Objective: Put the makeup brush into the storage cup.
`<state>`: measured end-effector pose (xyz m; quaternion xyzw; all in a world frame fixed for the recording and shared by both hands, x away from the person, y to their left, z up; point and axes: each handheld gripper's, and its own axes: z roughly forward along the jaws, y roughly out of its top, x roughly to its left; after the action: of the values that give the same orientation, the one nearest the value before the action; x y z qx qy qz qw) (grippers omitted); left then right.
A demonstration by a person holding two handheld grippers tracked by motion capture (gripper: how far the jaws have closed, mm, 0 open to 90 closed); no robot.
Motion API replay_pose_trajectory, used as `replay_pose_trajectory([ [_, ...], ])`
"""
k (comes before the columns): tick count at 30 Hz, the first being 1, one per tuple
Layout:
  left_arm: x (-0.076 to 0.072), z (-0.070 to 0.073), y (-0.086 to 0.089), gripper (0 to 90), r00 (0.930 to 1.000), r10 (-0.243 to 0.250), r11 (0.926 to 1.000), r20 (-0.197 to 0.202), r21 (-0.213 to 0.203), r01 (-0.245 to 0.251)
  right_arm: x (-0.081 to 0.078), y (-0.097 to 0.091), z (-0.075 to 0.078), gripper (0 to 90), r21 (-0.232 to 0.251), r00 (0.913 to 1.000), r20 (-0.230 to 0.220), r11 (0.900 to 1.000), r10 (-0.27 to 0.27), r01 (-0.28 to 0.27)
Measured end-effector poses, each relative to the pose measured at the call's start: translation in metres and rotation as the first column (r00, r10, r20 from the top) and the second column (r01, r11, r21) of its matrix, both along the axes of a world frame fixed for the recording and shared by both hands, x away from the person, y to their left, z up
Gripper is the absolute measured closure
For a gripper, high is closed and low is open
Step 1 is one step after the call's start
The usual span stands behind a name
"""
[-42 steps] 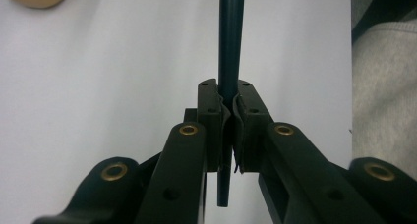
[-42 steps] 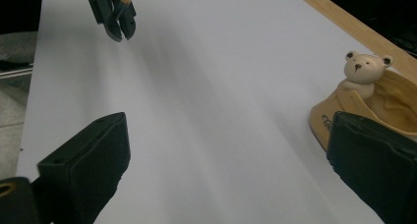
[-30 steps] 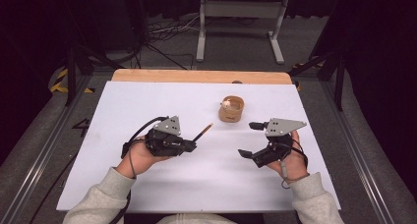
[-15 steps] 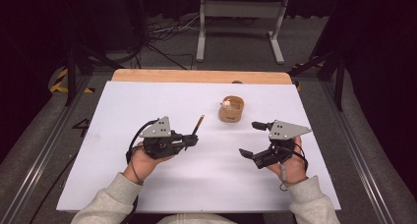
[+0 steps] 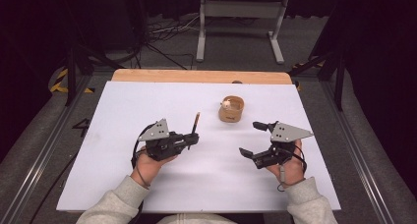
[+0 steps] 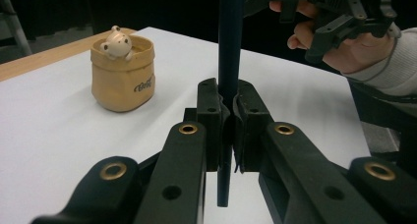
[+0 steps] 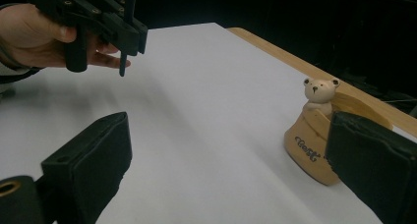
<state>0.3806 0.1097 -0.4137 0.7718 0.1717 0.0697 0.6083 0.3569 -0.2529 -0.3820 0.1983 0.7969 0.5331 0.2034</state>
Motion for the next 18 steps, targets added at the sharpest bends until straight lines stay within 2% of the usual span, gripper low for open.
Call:
replay_pose_trajectory([
  [2,0.000,-0.005,0.000,83.6,0.9999,0.005,0.9995,0.015,-0.032,-0.005,-0.001,0.000,-0.001,4.0,0.010,0.9999,0.011,1.0000,-0.002,0.002],
  [5,0.000,-0.010,0.000,83.6,0.9997,0.009,0.9993,0.022,-0.035,-0.008,-0.001,0.000,-0.001,4.0,0.014,0.9998,0.017,0.9999,-0.003,0.002],
  [7,0.001,-0.014,-0.002,83.6,0.9999,0.011,0.9993,0.009,-0.034,-0.011,-0.001,0.000,-0.001,4.0,0.017,0.9999,0.009,0.9998,0.008,-0.008],
  [9,0.002,-0.018,-0.002,83.6,0.9999,0.015,0.9988,0.003,-0.046,-0.015,-0.001,0.001,-0.002,4.1,0.015,0.9998,0.019,0.9998,0.011,-0.012],
  [18,0.001,-0.019,-0.004,83.5,0.9998,0.015,0.9992,0.016,-0.039,-0.014,-0.003,0.007,-0.001,4.3,0.026,0.9989,0.041,0.9994,0.020,-0.021],
])
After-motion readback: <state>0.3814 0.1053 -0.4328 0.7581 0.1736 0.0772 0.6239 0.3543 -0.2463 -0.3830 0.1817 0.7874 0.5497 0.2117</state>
